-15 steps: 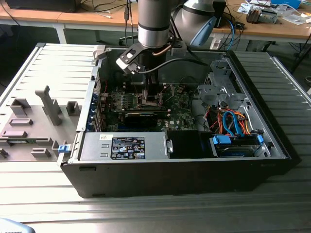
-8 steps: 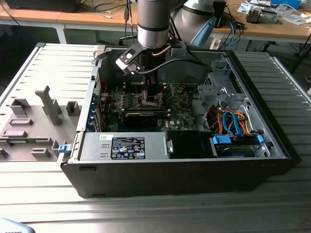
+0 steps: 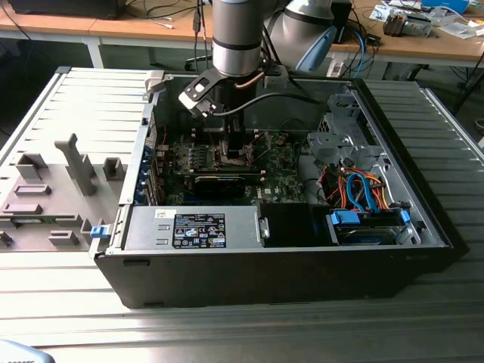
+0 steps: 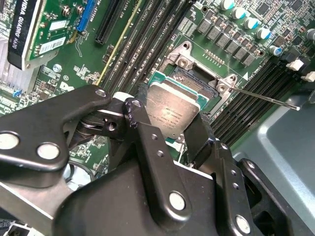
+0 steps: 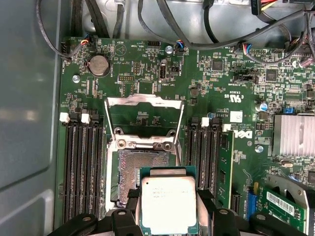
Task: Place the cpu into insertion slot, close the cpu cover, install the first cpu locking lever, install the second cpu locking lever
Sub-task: 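Place the cpu into insertion slot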
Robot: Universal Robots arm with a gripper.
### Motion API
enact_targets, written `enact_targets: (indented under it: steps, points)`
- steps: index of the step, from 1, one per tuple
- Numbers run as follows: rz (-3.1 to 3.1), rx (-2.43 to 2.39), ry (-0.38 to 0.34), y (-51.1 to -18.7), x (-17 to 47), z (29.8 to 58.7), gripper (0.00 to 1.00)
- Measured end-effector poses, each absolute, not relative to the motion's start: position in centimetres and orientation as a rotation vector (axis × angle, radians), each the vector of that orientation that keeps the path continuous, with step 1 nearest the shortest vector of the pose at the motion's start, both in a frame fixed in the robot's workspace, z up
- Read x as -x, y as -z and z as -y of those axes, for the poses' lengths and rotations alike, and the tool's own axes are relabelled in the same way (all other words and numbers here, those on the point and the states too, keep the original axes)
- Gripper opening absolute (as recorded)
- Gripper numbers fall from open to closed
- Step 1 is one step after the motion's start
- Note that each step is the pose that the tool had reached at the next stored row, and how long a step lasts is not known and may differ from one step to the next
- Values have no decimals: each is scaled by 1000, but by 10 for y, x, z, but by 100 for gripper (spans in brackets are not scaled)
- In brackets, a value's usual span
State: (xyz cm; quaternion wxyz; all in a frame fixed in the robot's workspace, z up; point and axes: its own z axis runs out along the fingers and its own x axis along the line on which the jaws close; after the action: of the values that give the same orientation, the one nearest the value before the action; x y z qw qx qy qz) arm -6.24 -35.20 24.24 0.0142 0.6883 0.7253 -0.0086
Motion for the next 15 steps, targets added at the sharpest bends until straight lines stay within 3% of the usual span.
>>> enact_targets:
  steps: [15]
  points:
    - [-2214, -2202, 16, -222, 61, 339, 54]
